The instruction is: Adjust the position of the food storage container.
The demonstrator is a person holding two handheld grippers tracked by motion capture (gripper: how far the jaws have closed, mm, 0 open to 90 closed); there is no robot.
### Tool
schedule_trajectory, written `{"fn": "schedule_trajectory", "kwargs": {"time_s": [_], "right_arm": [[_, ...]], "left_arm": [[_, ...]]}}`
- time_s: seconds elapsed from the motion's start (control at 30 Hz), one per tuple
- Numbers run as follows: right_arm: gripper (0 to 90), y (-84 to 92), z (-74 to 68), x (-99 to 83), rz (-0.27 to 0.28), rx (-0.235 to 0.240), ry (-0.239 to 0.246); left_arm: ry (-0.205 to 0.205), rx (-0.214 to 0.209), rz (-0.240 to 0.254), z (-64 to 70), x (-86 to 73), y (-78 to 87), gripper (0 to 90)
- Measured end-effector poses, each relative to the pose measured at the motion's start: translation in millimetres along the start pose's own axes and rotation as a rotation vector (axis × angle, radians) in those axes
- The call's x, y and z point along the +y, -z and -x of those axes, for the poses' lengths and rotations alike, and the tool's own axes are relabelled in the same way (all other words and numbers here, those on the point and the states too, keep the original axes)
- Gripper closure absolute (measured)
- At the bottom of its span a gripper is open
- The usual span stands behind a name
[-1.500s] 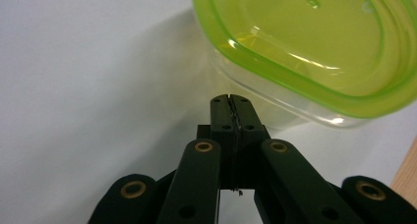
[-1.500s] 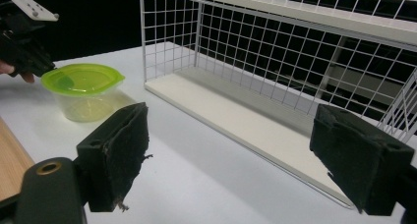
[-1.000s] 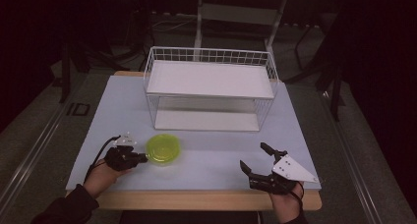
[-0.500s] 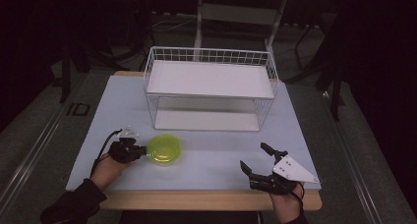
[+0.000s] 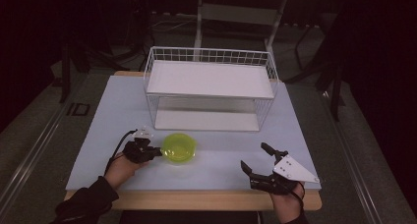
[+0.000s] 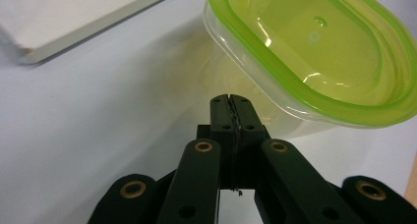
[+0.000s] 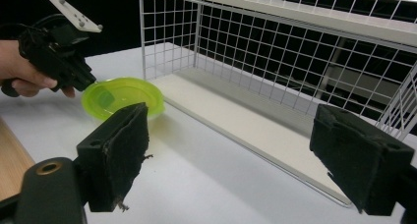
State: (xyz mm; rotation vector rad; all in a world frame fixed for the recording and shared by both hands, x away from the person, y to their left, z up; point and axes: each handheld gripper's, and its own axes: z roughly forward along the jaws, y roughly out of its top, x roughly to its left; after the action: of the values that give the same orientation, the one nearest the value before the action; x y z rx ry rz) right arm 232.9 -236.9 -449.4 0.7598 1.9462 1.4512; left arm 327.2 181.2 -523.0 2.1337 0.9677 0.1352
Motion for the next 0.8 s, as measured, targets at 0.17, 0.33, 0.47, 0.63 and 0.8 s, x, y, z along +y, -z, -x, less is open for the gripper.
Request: {"fn": "schedule_trajectory", "kwargs": {"time_s": [0.17, 0.33, 0.47, 0.63, 0.8], "right_arm": [[14.6, 0.0, 0.6, -0.3, -0.001, 0.000, -0.001], [14.6, -0.2, 0.4, -0.2, -0.002, 0.001, -0.001], [14.6, -0.1, 0.4, -0.3, -0.003, 0.001, -0.002], [14.6, 0.5, 1.2, -0.6, -0.001, 0.001, -0.005], [14.6, 0.0, 1.3, -0.7, -0.003, 0.002, -0.006]], "left_arm": [[-0.014, -0.023, -0.004, 8.0, 4.2, -6.8, 90.0], [-0.018, -0.049, 0.004, 16.3, 9.9, -13.7, 90.0], [-0.020, -0.066, 0.005, 23.3, 15.4, -21.3, 90.0], [-0.028, -0.094, 0.002, 31.8, 18.7, -27.9, 90.0], [-0.033, -0.102, -0.001, 37.6, 21.7, -33.6, 90.0]]}}
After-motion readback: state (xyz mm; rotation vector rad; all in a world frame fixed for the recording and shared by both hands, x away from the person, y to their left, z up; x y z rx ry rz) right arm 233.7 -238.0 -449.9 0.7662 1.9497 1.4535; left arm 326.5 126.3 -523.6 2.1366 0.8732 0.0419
